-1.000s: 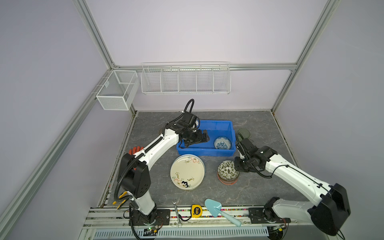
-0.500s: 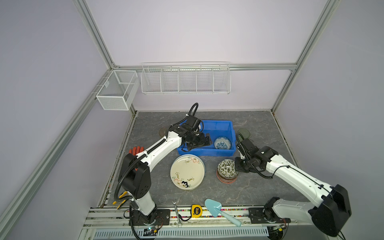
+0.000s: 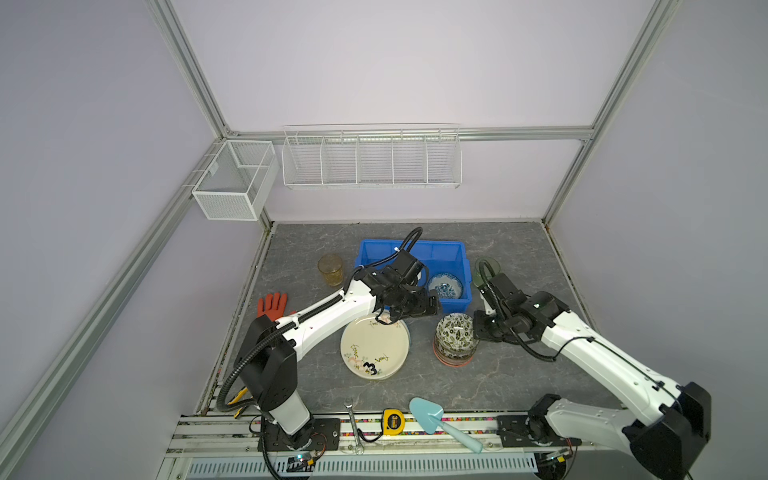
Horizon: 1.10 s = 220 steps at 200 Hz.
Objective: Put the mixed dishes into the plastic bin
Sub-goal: 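Close the left gripper on the raised bowl rim while the right holds it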
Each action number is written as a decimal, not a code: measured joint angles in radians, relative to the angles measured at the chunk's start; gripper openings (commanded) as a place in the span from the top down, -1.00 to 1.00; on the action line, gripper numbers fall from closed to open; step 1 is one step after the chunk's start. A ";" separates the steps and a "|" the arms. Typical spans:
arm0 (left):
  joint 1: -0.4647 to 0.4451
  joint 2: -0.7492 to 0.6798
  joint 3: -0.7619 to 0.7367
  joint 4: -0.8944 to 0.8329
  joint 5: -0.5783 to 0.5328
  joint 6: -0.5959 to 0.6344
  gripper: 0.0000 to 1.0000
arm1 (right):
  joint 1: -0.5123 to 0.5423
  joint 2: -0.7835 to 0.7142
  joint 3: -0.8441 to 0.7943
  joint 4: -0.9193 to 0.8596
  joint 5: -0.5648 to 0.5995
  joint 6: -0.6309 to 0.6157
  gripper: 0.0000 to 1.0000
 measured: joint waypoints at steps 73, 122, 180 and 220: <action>-0.053 0.058 0.040 -0.001 0.001 -0.002 -0.26 | 0.000 0.003 0.061 -0.033 0.007 -0.020 0.86; -0.054 0.071 0.056 -0.010 0.006 0.001 0.06 | 0.000 0.042 0.110 -0.041 0.010 -0.043 0.86; -0.056 0.080 0.066 -0.014 0.012 0.008 0.39 | 0.000 0.097 0.142 -0.045 0.012 -0.067 0.86; -0.056 0.095 0.072 -0.021 0.019 0.014 0.57 | 0.000 0.110 0.177 -0.048 0.015 -0.080 0.86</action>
